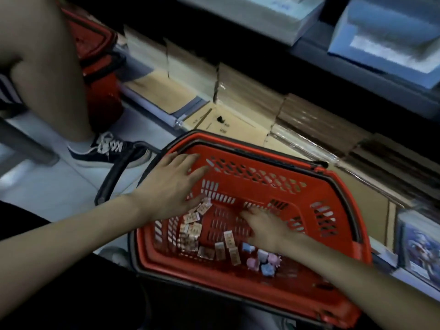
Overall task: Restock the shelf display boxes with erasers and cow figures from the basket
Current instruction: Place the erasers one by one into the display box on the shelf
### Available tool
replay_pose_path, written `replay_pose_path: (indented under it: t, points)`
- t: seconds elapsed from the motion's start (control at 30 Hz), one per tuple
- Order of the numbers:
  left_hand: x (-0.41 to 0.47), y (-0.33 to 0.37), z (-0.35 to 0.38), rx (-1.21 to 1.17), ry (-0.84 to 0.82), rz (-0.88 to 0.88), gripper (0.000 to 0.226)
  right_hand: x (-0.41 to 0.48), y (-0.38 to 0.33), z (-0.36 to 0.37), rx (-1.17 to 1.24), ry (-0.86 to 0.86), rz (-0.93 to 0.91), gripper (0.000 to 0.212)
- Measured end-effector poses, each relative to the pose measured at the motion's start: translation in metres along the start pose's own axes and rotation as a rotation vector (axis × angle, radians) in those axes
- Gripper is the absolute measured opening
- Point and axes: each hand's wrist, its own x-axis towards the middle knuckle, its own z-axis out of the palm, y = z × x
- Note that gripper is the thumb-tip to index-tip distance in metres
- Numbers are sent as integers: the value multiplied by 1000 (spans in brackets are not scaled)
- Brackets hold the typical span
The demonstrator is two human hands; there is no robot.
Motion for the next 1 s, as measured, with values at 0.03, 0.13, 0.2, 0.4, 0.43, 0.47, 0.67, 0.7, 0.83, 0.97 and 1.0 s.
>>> replay_pose_path:
  t: [0.03, 0.13, 0.2, 0.4, 0.43, 0.47, 0.67, 0.7, 0.83, 0.97, 1.0]
  points:
    - [0, -1, 6, 10, -3, 22, 68, 11, -1, 11, 0, -44, 0, 67]
    - [-6, -7, 17, 68, -40, 88, 60, 39, -1, 42, -9, -148, -54, 86]
    - [-8, -12, 20, 97, -53, 110, 57, 52, 0, 59, -61, -194, -101, 98]
    - [-9, -15, 24, 118, -74, 110, 53, 77, 3, 102, -254, -213, -233, 121]
    - [-9, -15, 24, 124, -76, 110, 52, 80, 2, 108, -277, -219, -247, 120]
    - [-8, -14, 24, 131, -81, 108, 52, 80, 1, 111, -301, -222, -263, 117]
    - [-6, -13, 26, 139, -74, 102, 54, 83, 3, 113, -375, -203, -323, 101]
    - [-5, -13, 25, 135, -66, 98, 54, 85, 4, 112, -382, -189, -322, 100]
    - [-6, -11, 24, 125, -42, 91, 52, 89, 6, 113, -451, -160, -311, 113]
    - [-5, -11, 23, 118, -65, 88, 52, 92, 7, 112, -471, -111, -285, 116]
    - [-5, -11, 23, 120, -70, 85, 53, 93, 8, 112, -446, -103, -269, 114]
